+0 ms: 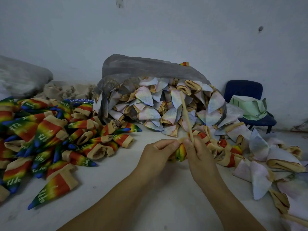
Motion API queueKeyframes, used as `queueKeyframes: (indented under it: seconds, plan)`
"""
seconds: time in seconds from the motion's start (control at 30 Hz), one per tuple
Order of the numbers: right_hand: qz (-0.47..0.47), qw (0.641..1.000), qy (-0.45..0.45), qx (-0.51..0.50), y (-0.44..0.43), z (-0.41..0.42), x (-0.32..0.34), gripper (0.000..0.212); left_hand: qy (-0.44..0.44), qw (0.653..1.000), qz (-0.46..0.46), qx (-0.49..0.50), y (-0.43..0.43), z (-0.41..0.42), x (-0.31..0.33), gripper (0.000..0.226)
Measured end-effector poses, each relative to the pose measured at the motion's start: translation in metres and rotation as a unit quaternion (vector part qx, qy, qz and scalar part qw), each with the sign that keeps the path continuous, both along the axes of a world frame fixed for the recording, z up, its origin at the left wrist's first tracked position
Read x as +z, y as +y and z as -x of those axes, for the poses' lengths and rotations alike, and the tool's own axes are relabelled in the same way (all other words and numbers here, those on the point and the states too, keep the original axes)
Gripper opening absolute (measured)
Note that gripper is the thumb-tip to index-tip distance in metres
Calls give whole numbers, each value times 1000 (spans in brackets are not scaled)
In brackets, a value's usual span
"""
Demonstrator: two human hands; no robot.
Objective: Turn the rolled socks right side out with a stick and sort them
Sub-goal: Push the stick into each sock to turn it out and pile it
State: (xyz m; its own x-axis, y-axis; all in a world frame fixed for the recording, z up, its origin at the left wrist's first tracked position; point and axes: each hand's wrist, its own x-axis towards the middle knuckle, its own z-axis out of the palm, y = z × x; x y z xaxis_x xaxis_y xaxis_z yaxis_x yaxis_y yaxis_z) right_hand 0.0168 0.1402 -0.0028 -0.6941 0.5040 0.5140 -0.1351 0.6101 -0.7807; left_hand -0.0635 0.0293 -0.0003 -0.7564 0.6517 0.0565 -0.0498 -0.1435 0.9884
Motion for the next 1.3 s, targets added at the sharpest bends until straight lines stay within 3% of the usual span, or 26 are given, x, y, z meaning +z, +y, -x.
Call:
queueKeyframes:
  seconds: [0.13,0.37,0.6,0.8,0.9,0.97,1.03,1.07,1.13,1.17,1.23,1.3]
  plan:
    - [-82,993,-34,-73,-2,4,-3,14,-108,993,-28,37,1,6,-2,14]
    - [-114,990,5,-87,-8,7,-5,14,-245,962,-114,-28,3,5,4,27]
    - [115,990,13,-78,-5,7,1,21,-282,955,-77,-57,4,3,9,37]
    - [368,928,61,17,-8,6,8,27,-363,918,-144,-61,6,4,8,39]
    - [423,901,70,68,-13,5,9,24,-394,902,-169,-48,9,5,10,29]
    - [420,903,59,70,-16,6,8,25,-411,893,-177,-50,10,6,11,27]
    - [408,910,41,66,-17,7,8,27,-368,916,-153,-34,10,6,9,25]
    - [407,911,33,63,-16,7,9,28,-304,944,-125,-14,9,6,7,24]
    - [409,910,27,56,-11,6,9,28,-103,993,-56,32,7,4,0,32]
    - [412,909,27,54,-10,5,9,27,2,998,-35,44,5,3,-1,38]
    - [418,906,27,57,-9,2,9,28,189,981,-33,31,0,1,0,44]
    - [422,903,17,76,-11,0,9,33,335,942,-5,3,1,0,-1,57]
